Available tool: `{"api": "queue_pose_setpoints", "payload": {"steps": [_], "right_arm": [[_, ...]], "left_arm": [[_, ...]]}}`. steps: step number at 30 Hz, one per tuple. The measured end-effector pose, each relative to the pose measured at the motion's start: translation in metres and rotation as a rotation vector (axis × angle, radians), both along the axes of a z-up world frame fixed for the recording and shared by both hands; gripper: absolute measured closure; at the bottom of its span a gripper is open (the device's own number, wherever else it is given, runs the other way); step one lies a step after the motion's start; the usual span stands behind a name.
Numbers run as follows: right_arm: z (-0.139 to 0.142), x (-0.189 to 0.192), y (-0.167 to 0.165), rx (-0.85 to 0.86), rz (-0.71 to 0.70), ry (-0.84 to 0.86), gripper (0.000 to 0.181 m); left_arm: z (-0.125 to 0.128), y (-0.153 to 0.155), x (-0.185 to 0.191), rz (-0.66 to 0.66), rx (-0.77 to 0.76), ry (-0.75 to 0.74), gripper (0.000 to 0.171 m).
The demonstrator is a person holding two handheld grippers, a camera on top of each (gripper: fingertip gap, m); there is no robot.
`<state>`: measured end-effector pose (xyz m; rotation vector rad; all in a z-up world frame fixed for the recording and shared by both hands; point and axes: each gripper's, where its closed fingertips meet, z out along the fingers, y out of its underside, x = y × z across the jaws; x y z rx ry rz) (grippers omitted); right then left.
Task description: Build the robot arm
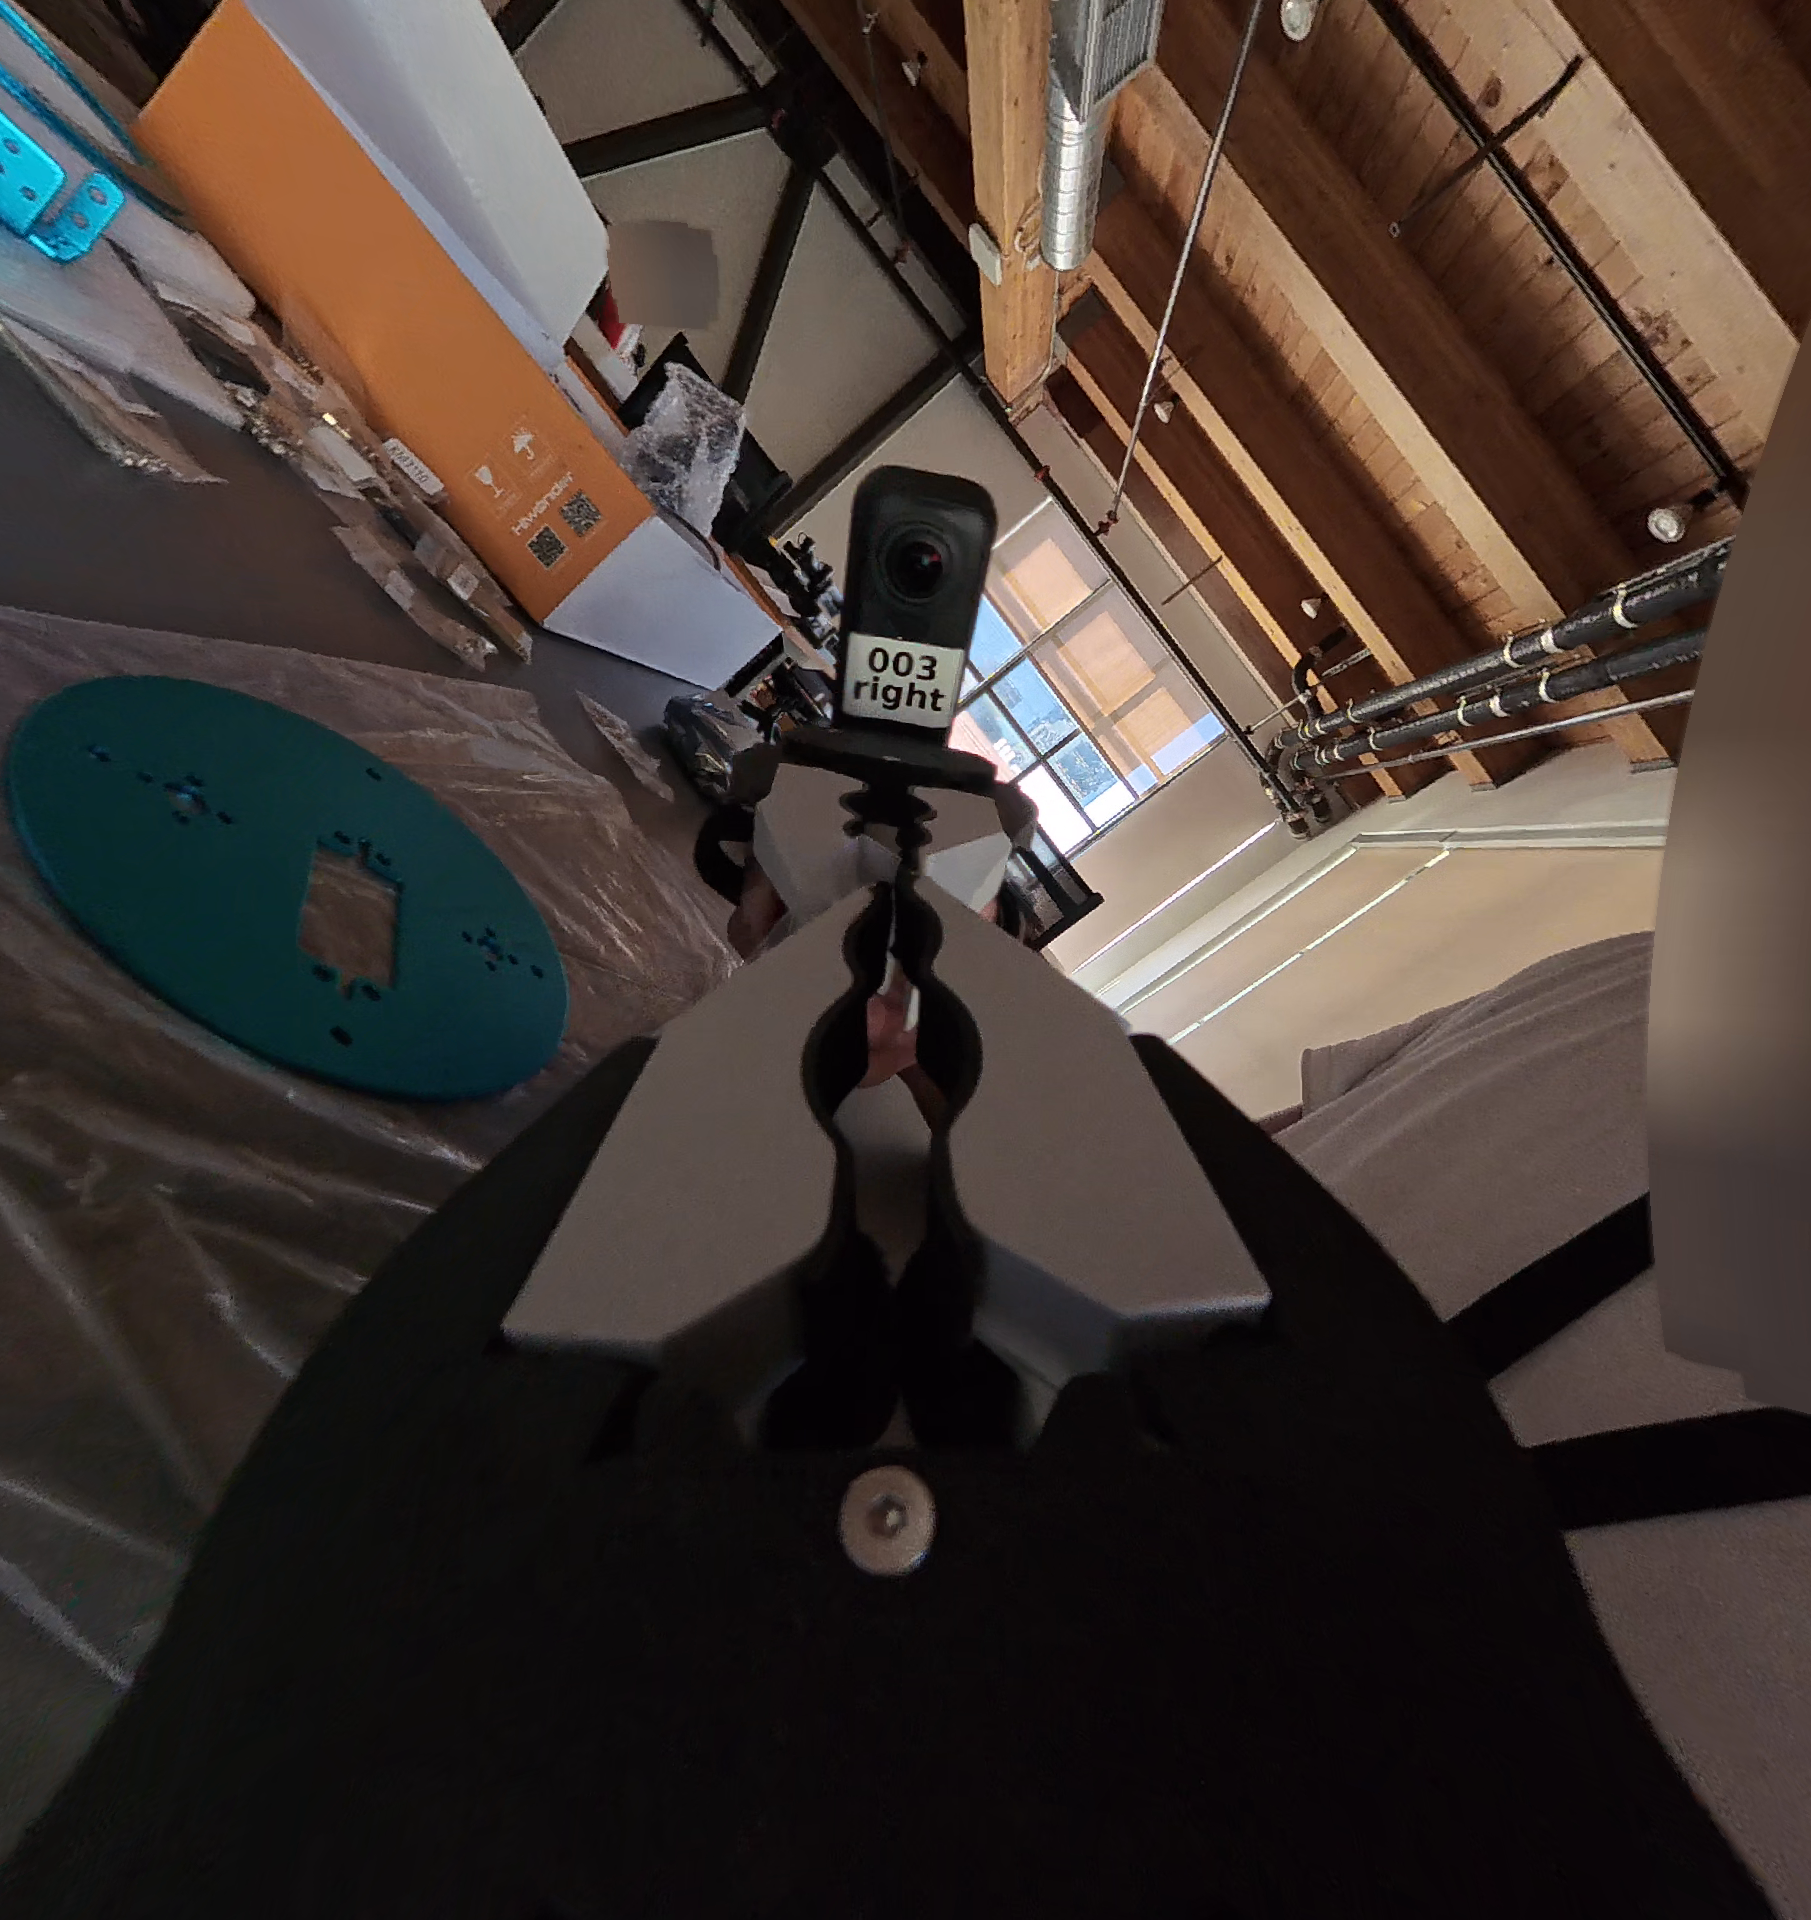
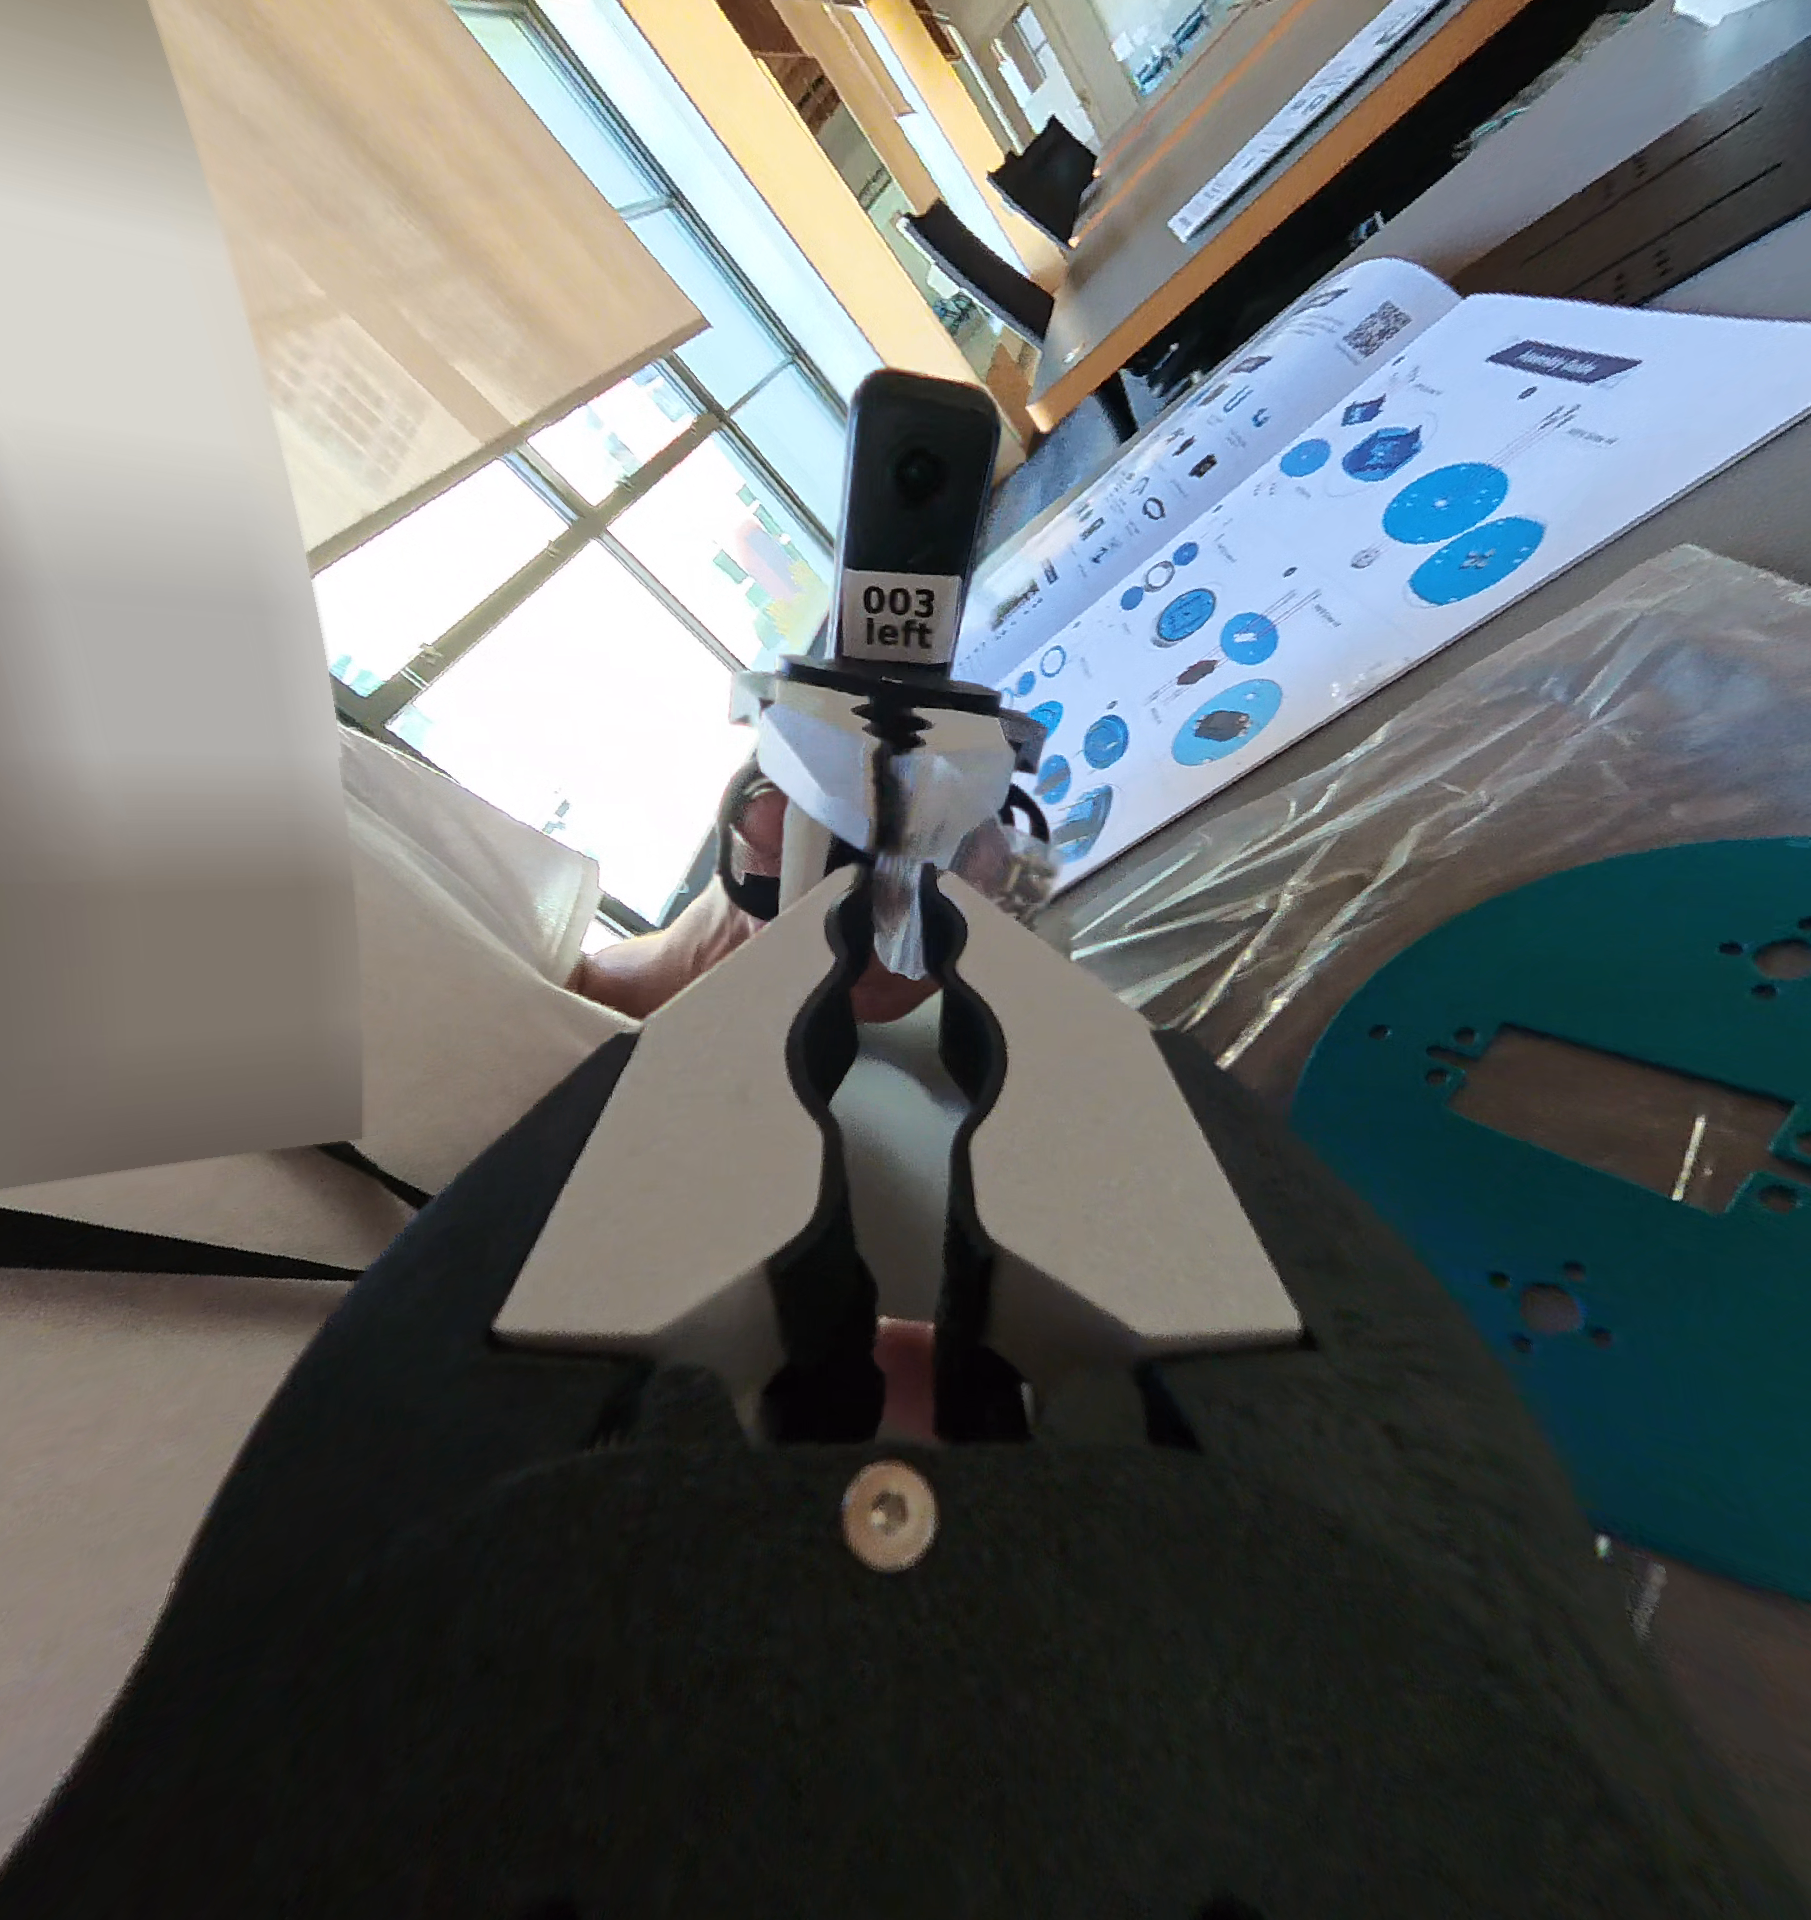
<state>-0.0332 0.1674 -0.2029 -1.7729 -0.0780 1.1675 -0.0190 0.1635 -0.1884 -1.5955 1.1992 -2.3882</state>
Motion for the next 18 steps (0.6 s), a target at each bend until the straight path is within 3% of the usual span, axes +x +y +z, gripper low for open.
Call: {"api": "queue_pose_setpoints", "payload": {"steps": [4, 9, 12, 15, 18], "right_arm": [[0.003, -0.002, -0.001, -0.006, 0.020, 0.054, 0.180], [-0.003, 0.000, 0.002, -0.019, -0.006, 0.006, 0.180], [-0.017, 0.008, 0.009, -0.012, -0.097, -0.198, 0.181], [-0.033, 0.019, 0.016, 0.016, -0.205, -0.523, 0.181], [-0.041, 0.021, 0.019, 0.028, -0.252, -0.732, 0.181]], "left_arm": [[0.004, -0.003, -0.003, 0.013, 0.073, -0.045, 0.171], [-0.005, 0.003, 0.002, 0.085, 0.191, 0.006, 0.171], [-0.018, 0.011, 0.006, 0.140, 0.233, 0.112, 0.171], [-0.032, 0.018, 0.010, 0.184, 0.246, 0.202, 0.159], [-0.037, 0.018, 0.013, 0.200, 0.237, 0.229, 0.151]]}}
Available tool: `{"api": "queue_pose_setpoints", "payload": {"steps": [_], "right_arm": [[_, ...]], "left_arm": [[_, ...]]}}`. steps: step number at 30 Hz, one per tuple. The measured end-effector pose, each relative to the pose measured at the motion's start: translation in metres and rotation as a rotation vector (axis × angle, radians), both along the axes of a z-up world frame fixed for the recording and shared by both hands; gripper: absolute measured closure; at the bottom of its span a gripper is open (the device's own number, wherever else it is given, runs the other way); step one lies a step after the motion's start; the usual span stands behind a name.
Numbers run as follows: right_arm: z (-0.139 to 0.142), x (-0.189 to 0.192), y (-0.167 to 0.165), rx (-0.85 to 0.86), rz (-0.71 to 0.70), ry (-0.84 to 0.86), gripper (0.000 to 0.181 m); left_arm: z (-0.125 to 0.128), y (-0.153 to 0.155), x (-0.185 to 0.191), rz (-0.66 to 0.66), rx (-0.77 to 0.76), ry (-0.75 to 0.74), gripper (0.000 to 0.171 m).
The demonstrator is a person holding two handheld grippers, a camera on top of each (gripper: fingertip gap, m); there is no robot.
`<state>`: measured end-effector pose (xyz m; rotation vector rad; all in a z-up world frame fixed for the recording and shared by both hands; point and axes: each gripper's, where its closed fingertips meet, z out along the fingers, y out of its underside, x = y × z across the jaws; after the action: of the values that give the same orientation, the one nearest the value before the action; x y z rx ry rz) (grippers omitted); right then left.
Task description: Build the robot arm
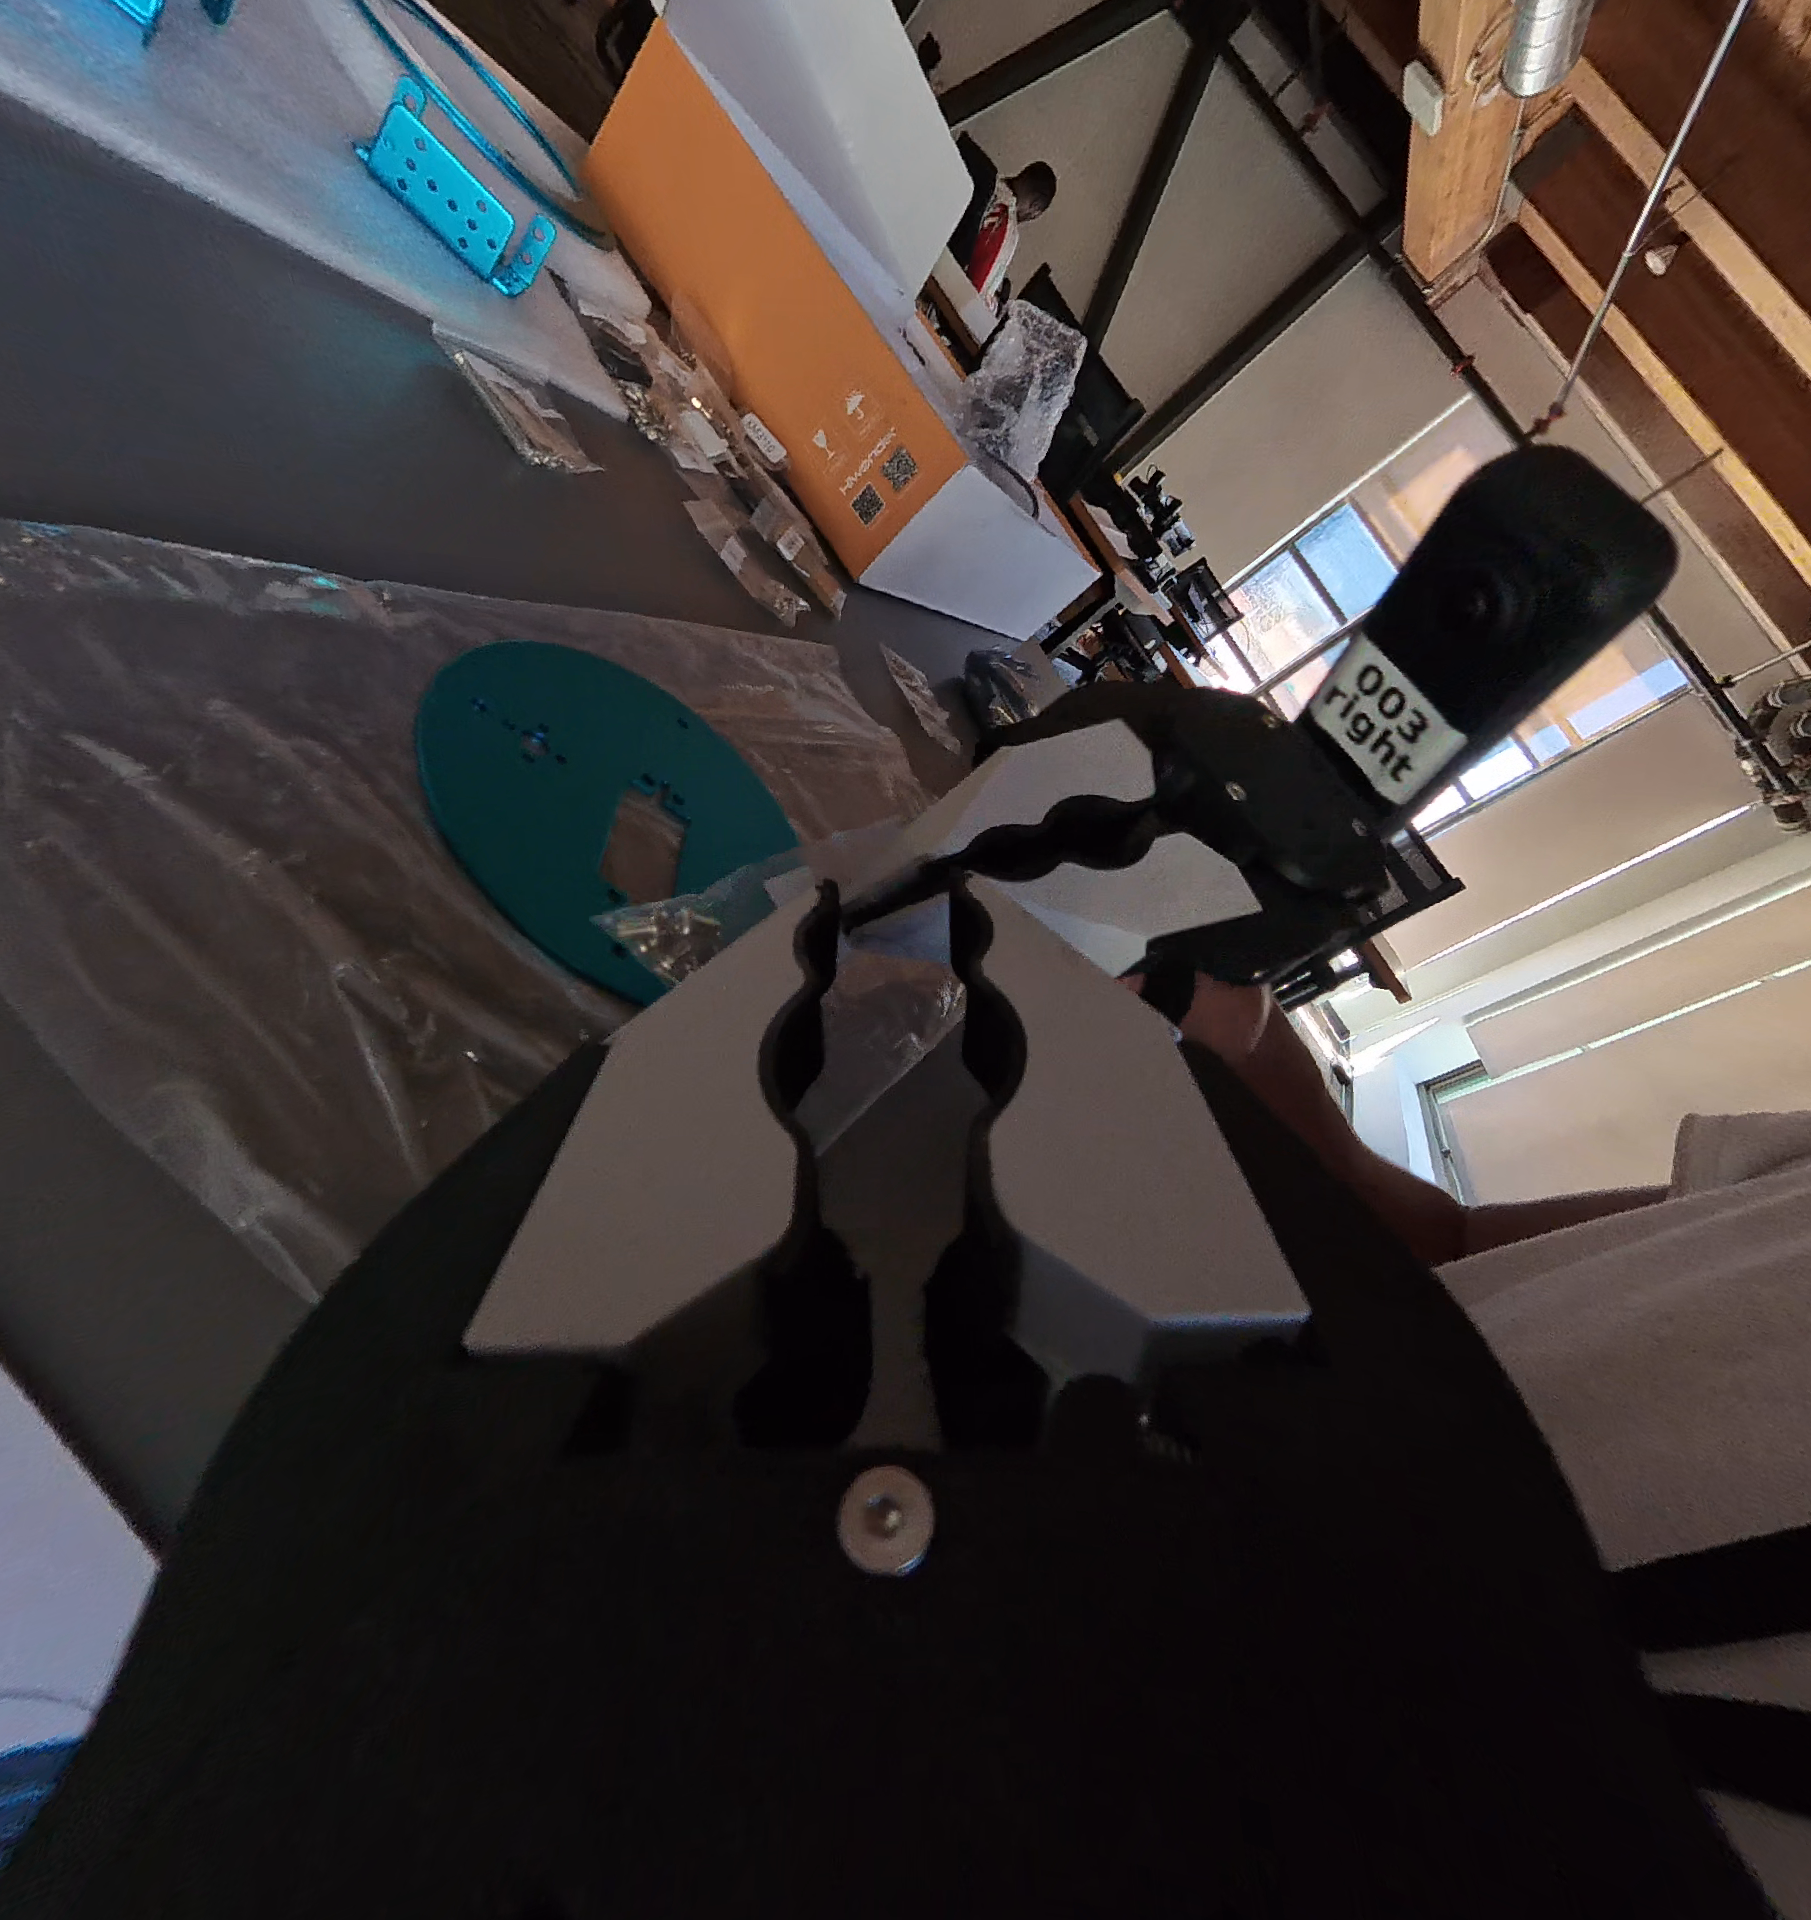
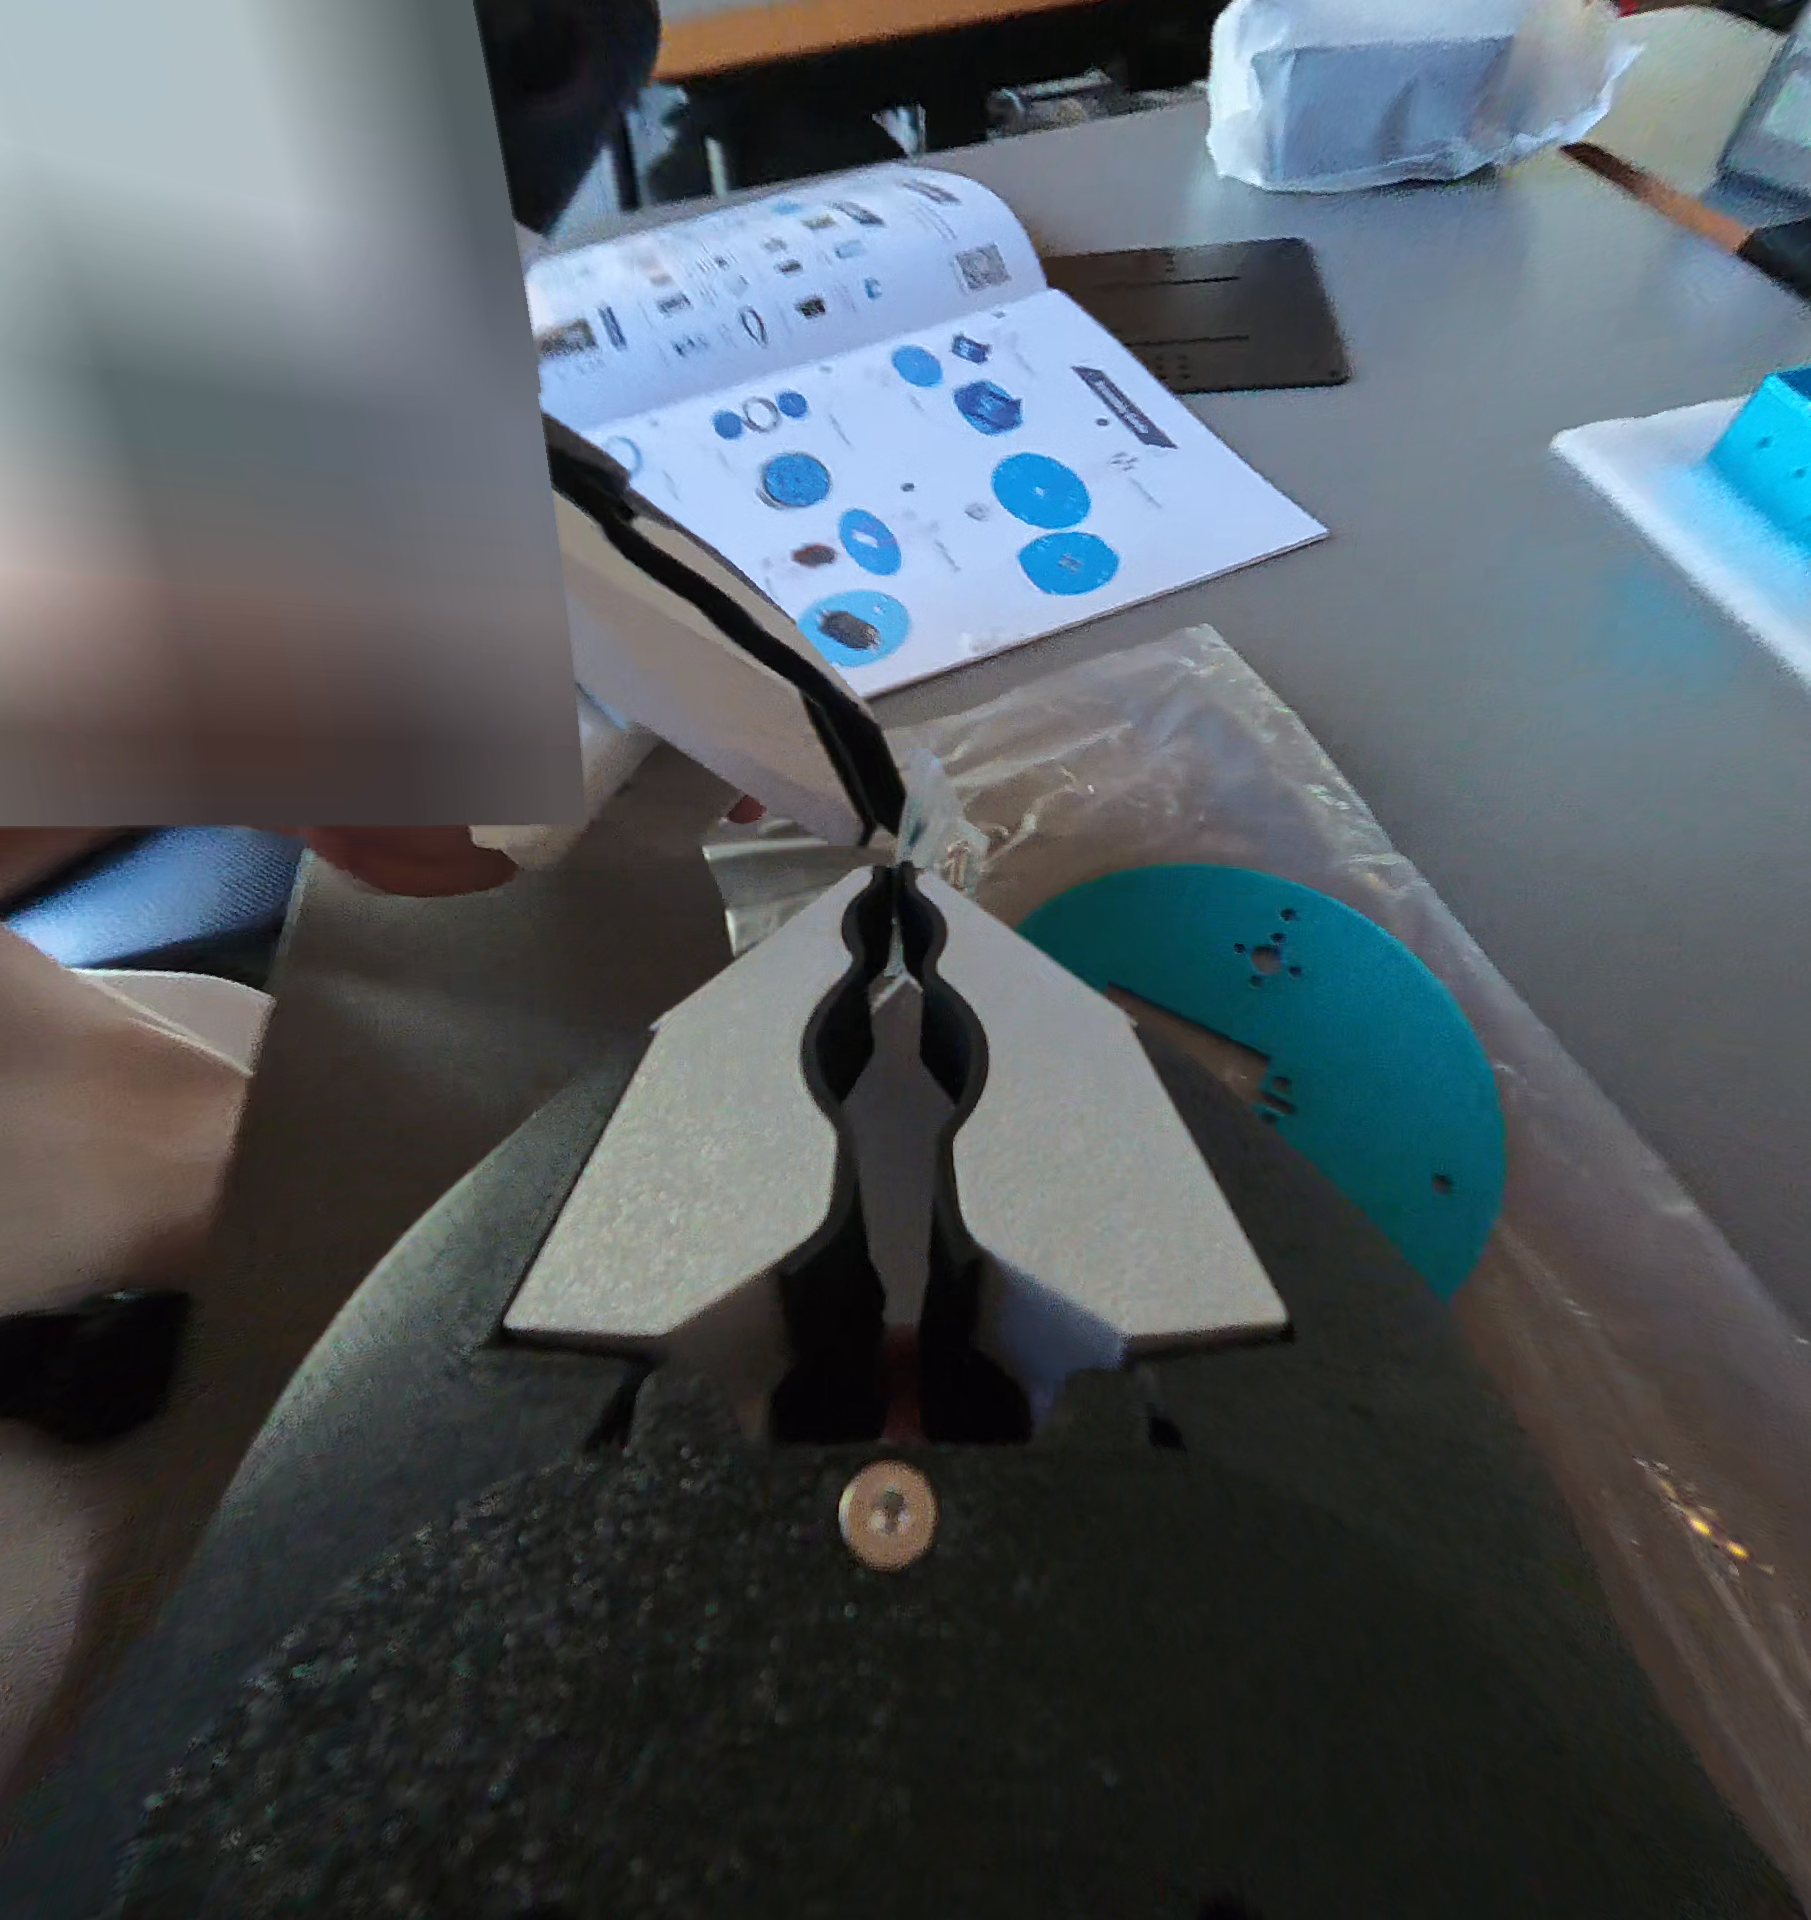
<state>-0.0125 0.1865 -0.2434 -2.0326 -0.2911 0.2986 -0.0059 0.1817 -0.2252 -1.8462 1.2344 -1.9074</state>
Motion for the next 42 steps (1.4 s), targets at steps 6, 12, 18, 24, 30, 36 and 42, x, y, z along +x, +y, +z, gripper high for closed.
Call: {"api": "queue_pose_setpoints", "payload": {"steps": [6, 12, 18, 24, 30, 36, 42], "right_arm": [[-0.0061, 0.0022, -0.0002, -0.022, -0.030, -0.123, 0.181], [-0.0061, 0.0048, -0.0004, -0.022, -0.053, -0.194, 0.181], [0.0003, 0.0051, -0.0033, -0.022, -0.041, -0.078, 0.181], [-0.0011, 0.0055, -0.0029, -0.023, -0.046, -0.102, 0.181], [0.0005, 0.0054, -0.0030, -0.021, -0.043, -0.070, 0.181], [0.0008, 0.0015, -0.0026, -0.022, -0.030, -0.034, 0.181], [-0.0003, 0.0037, -0.0022, -0.023, -0.037, -0.052, 0.181]], "left_arm": [[-0.0073, 0.0015, 0.0039, 0.027, -0.020, 0.037, 0.154], [-0.0071, 0.0011, 0.0063, 0.025, -0.022, 0.044, 0.158], [-0.0016, -0.0016, 0.0064, 0.007, -0.038, 0.005, 0.159], [-0.0021, -0.0016, 0.0066, 0.003, -0.049, 0.004, 0.161], [-0.0008, -0.0010, 0.0060, 0.000, -0.088, -0.007, 0.164], [0.0003, -0.0008, 0.0050, -0.004, -0.090, -0.018, 0.171], [-0.0047, 0.0012, 0.0045, 0.005, -0.072, 0.013, 0.171]]}}
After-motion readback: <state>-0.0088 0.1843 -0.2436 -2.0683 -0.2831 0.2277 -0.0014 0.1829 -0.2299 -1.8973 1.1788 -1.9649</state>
